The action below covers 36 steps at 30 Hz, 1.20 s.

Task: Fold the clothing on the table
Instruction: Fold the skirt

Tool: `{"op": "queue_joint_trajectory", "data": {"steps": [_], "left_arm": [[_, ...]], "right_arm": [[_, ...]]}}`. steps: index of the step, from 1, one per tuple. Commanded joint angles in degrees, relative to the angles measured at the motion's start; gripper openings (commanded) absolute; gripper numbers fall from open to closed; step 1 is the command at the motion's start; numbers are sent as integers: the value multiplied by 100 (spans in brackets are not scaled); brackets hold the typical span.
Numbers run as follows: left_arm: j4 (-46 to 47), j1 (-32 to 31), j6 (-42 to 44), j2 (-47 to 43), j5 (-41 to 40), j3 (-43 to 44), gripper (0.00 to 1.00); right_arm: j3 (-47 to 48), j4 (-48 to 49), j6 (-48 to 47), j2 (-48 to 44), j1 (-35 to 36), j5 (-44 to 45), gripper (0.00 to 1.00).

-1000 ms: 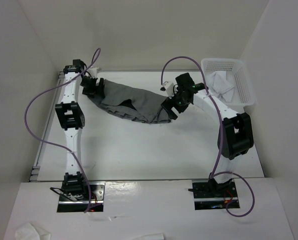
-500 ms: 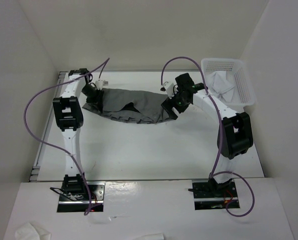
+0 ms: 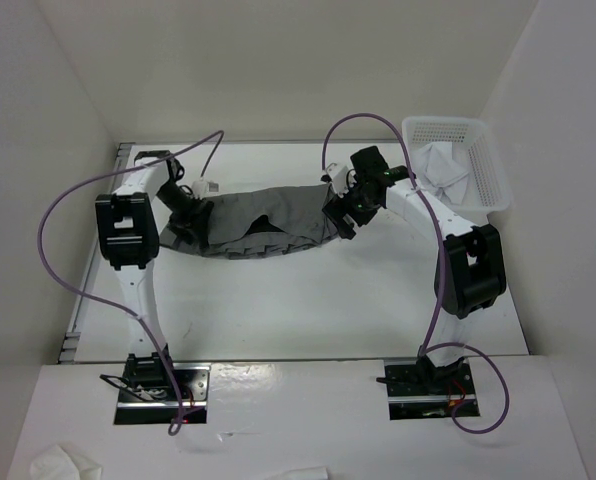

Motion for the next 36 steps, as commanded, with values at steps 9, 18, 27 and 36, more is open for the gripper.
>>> {"op": "queue_joint_trajectory", "data": {"steps": [9,18,27,36], "left_arm": [[-69,633,-46,-1587,520,660,100],[572,1100,-55,-596,1830,-35,98],[1179,1048,-275,-278,1945,193,97],[1180,1162,-388,-216,1594,633,97]], "right_arm": [[232,75,91,-48,-36,-84,99],[232,14,92,-48,-36,-84,99],[56,14,92,-101,-36,74,99],[3,14,92,-154,-36,127,99]]}}
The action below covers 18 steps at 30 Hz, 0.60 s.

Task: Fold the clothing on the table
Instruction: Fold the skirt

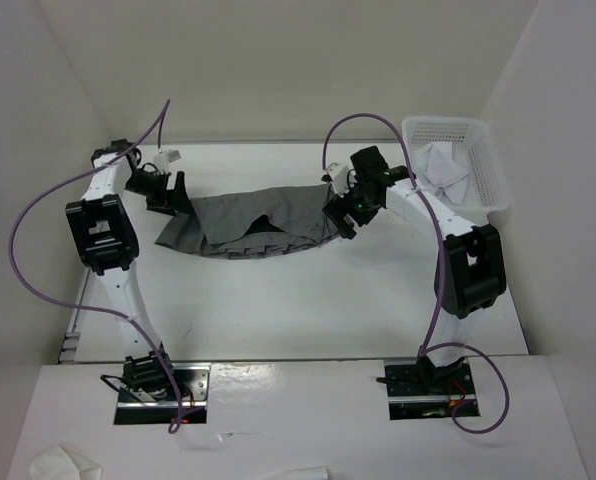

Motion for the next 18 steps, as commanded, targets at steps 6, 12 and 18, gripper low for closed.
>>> {"op": "queue_joint_trajectory", "data": {"steps": [6,12,18], "left_arm": [[300,146,-171,108,-295,644,97],[300,93,-276,548,-136,1138,97],[-15,-91,-13,943,48,1375,97]], "right_arm": [[66,18,50,-101,-36,31,99],[172,-35,50,4,-36,31,99],[172,-35,50,4,-36,84,99]]}}
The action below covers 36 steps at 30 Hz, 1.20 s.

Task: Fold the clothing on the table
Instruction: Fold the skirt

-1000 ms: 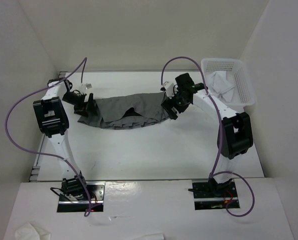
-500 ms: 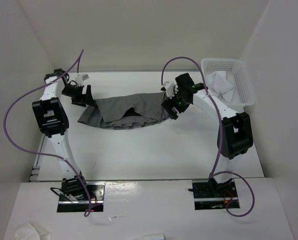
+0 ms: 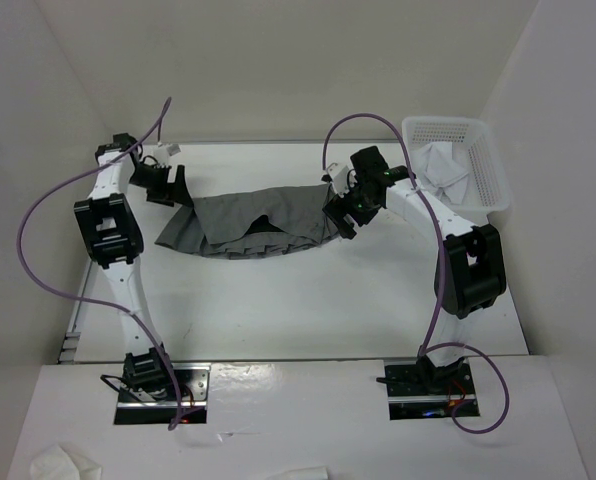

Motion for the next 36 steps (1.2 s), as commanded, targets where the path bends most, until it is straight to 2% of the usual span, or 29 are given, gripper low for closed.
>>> {"op": "queue_joint_trajectory", "data": {"steps": [1,8,13,16,17,20,27,29,31,32,33,34,36], "left_arm": [[-239,-159,197,189,308,193,97],[-414,-265,250,505,116,378,97],[-477,-370,312,567,-17,439,91],[-537,-370,312,567,-17,439,78],[-538,-370,312,567,-17,439,67],[-538,-370,364,567,-70,325,51],[-486,-423,426,462,-8,61,21],[-485,-423,426,462,45,-87,18],[-433,-423,426,410,45,-167,18],[-433,-423,426,409,45,-167,15],[-433,-423,426,357,45,-237,14],[-433,-423,426,356,45,-325,14],[-380,-423,426,277,45,-378,12]], "right_arm": [[172,-33,50,4,-36,55,99],[120,-33,50,4,-36,55,99],[120,-33,50,4,-36,55,99],[120,-33,50,4,-36,55,99],[120,-33,50,4,-36,55,99],[67,-33,50,4,-36,55,99],[-100,204,251,57,-132,-49,99],[-100,336,531,206,-360,-593,99],[-39,397,752,346,-913,-1207,99],[57,398,936,573,-1115,-1898,99],[197,398,990,715,-1292,-2218,99],[294,276,990,855,-1520,-2465,99],[540,214,990,1225,-1522,-2608,99]]}}
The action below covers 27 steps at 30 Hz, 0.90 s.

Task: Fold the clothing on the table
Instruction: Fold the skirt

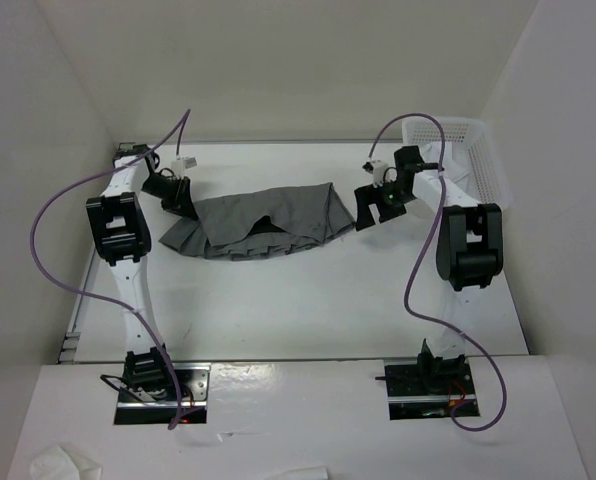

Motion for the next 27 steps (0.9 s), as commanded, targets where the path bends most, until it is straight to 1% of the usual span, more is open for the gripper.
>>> {"op": "queue_joint_trajectory", "data": {"steps": [1,3,12,17,22,27], "left_arm": [[18,-54,124,-182,-26,-297,12],[18,-54,124,-244,-25,-377,12],[71,-54,72,-543,-25,-597,11],[71,-54,72,-657,-78,-711,11],[18,-54,72,-771,-191,-711,11],[-35,-54,19,-771,-192,-711,11]], "right_arm": [[369,74,260,439,-160,-979,99],[517,135,260,667,-160,-1347,99],[1194,21,137,1528,-160,-2007,99],[1774,21,190,1907,-160,-2061,99],[2485,-93,243,2521,-160,-2298,99],[2855,-199,243,2918,6,-2360,99]]}}
